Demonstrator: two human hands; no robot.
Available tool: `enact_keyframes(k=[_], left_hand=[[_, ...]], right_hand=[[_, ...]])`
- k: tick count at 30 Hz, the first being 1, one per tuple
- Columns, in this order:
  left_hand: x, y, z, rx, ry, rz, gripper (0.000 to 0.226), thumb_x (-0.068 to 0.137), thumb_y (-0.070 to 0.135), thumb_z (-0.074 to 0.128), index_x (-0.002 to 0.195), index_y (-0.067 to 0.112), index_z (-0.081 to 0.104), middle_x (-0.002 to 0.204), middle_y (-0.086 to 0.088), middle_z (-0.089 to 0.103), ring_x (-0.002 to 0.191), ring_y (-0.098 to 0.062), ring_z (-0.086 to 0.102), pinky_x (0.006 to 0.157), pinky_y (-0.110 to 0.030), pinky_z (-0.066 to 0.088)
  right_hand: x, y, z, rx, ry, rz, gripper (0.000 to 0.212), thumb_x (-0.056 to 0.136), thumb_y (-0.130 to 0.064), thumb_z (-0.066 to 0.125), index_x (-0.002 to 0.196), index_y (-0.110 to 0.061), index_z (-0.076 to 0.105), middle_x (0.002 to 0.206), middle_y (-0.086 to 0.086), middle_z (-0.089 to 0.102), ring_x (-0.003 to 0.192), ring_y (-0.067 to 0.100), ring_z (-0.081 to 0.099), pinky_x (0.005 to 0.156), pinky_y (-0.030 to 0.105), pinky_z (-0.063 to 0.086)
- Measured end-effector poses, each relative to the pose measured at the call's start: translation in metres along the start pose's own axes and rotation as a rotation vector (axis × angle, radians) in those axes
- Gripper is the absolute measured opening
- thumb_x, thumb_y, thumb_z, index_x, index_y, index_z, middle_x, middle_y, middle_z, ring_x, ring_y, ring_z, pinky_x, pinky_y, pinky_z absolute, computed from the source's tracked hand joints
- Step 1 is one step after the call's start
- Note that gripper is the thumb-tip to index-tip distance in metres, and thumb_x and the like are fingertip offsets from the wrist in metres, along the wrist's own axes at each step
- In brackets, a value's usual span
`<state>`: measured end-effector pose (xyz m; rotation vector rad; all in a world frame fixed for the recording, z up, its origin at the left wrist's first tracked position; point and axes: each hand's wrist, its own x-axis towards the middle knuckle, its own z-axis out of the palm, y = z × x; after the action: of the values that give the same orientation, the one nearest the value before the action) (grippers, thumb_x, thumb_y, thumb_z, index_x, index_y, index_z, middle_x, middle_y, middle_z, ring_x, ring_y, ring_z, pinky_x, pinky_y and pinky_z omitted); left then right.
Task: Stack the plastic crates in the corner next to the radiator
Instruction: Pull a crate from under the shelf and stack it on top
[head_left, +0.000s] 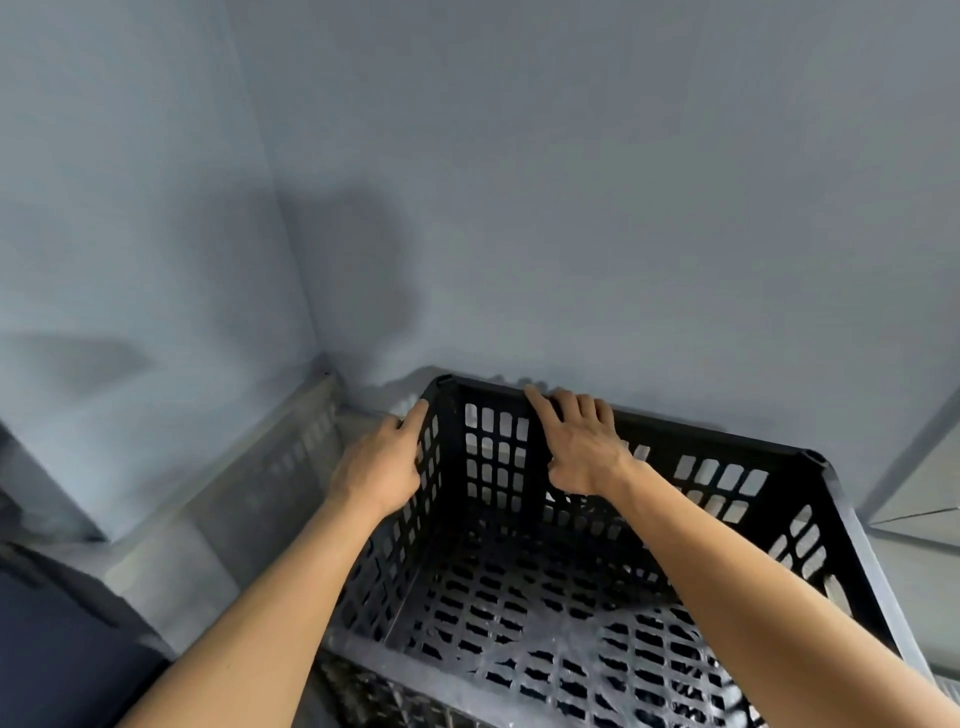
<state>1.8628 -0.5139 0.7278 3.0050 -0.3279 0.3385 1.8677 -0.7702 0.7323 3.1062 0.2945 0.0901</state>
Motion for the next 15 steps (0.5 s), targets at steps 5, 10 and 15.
enact_keyframes(k=[5,10,15], left_hand=[[0.003,0.001,0.006,0.019,0.022,0.000,0.071,0.096,0.016,0.054,0.154,0.023,0.012,0.115,-0.007,0.057,0.054,-0.009,0.046,0.044,-0.021,0.031],[-0.003,-0.001,0.004,0.015,0.018,-0.009,0.072,0.095,0.015,0.055,0.153,0.023,0.013,0.118,-0.011,0.057,0.061,-0.016,0.055,0.051,-0.030,0.046],[-0.005,0.000,0.000,0.052,0.004,-0.012,0.071,0.096,0.018,0.053,0.154,0.025,0.012,0.118,-0.010,0.057,0.061,-0.017,0.054,0.050,-0.030,0.046]], right_hand=[[0.007,0.002,0.013,-0.041,0.050,0.001,0.115,0.068,-0.029,0.069,0.155,-0.026,-0.006,0.148,0.013,0.024,0.136,0.035,0.026,0.116,0.052,0.015],[0.005,-0.001,0.019,-0.047,0.094,-0.006,0.116,0.069,-0.035,0.068,0.154,-0.026,-0.010,0.150,0.012,0.021,0.138,0.035,0.022,0.118,0.053,0.012],[0.003,-0.003,0.019,-0.023,0.061,0.001,0.116,0.074,-0.044,0.066,0.153,-0.029,-0.017,0.158,0.012,0.009,0.147,0.034,0.003,0.119,0.054,0.001]])
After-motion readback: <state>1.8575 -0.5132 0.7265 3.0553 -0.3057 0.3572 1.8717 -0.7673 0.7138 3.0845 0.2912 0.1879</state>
